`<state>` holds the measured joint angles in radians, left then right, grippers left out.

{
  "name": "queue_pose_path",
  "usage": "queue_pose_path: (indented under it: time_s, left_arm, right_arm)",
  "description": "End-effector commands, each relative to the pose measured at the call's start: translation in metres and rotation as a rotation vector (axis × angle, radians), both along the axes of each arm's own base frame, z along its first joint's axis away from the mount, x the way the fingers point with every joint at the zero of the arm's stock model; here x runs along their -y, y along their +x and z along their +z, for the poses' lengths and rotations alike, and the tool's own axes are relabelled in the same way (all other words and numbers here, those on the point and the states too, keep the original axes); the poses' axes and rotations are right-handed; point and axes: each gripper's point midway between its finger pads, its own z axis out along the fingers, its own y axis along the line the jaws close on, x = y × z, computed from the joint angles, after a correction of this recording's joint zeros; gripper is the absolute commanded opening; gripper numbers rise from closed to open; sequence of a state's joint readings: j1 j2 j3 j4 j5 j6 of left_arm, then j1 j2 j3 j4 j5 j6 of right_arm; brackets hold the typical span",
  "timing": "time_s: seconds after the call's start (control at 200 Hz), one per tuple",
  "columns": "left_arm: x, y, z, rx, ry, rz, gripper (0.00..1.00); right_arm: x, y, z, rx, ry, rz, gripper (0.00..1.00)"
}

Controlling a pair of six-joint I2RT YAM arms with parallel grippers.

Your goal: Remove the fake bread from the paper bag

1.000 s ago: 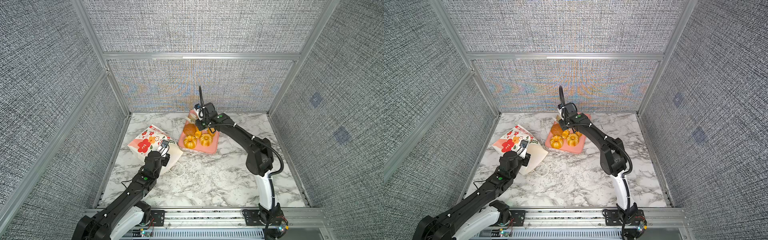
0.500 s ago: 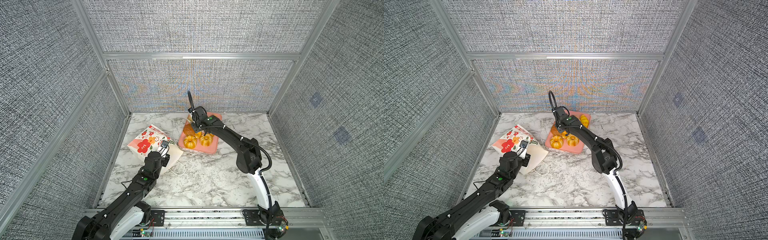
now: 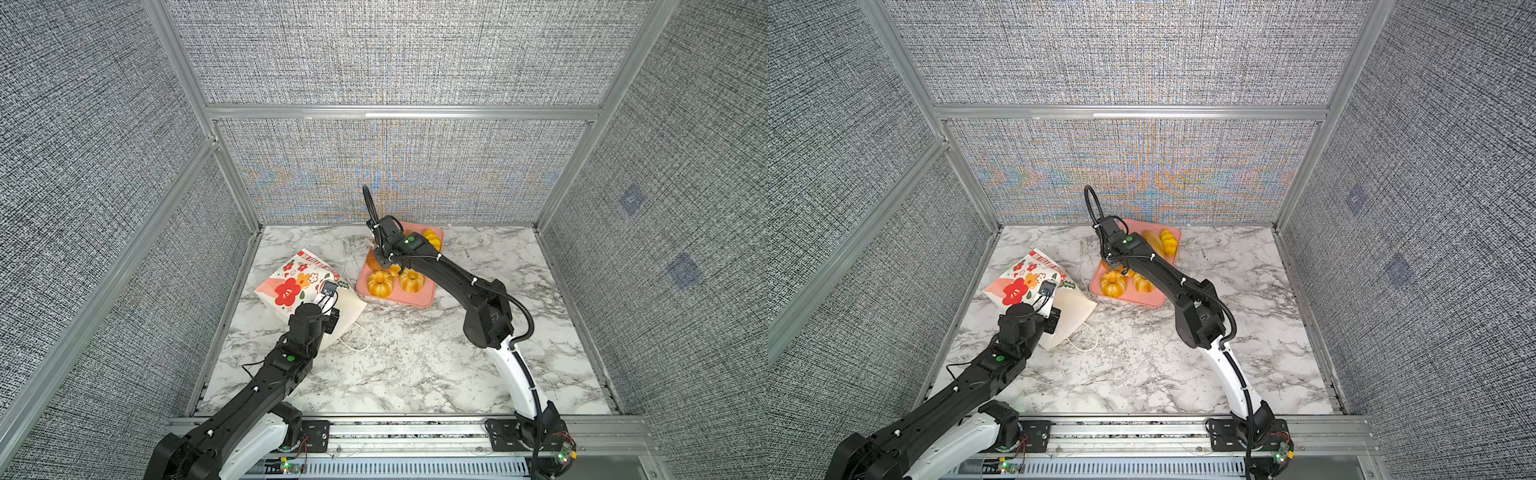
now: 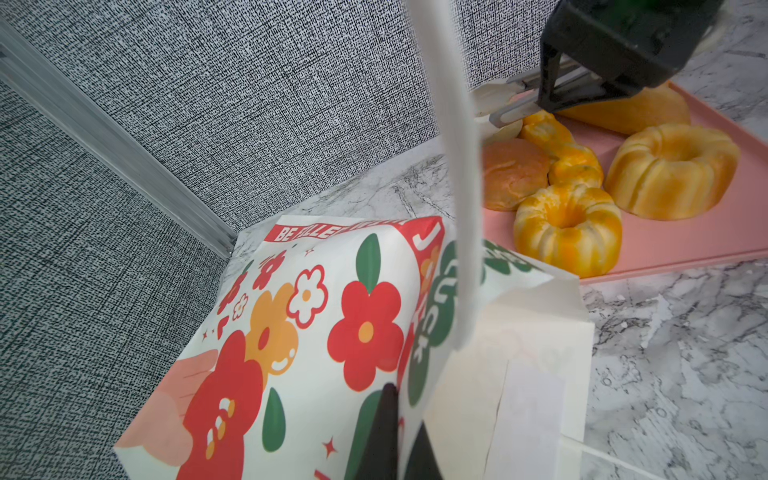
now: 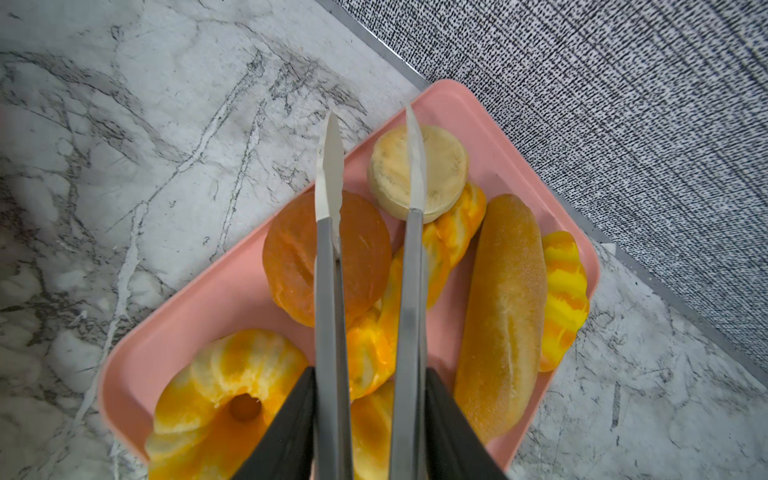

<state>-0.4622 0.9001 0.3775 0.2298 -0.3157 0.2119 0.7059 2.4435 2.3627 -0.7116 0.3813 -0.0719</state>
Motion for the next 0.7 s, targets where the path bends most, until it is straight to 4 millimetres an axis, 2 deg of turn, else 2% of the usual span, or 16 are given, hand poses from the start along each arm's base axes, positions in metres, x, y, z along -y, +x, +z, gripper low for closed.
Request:
queue_pose_path:
  time_s: [0.0, 0.225, 0.33, 0.435, 0.51, 0.595, 0.69]
  left_arm:
    - [-0.001, 0.0, 0.002, 0.009, -0.008, 0.01, 0.0]
    - [-0.001, 0.001, 0.001, 0.005, -0.006, 0.009, 0.0]
    - [-0.001, 0.001, 0.001, 0.003, -0.006, 0.009, 0.0]
    - [-0.001, 0.001, 0.0, 0.002, -0.007, 0.008, 0.0]
    - [-0.002, 0.001, 0.0, 0.002, -0.004, 0.011, 0.0]
    - [-0.002, 0.001, 0.0, 0.004, -0.004, 0.013, 0.0]
    - [-0.002, 0.001, 0.0, 0.002, -0.003, 0.013, 0.0]
  right_arm:
    - [0.011, 0.0, -0.013, -0.025, -0.054, -0.036, 0.39]
    - [0.025, 0.008, -0.03, -0.045, -0.09, -0.096, 0.37]
    - [0.03, 0.011, -0.027, -0.043, -0.091, -0.109, 0.29]
    - [0.029, 0.013, -0.012, -0.028, -0.046, -0.112, 0.1]
    - [0.028, 0.014, 0.003, -0.03, 0.038, -0.118, 0.02]
    - [0.03, 0.016, 0.019, -0.043, 0.174, -0.129, 0.0]
    - [0.033, 0.019, 0.033, -0.111, 0.416, -0.133, 0.0]
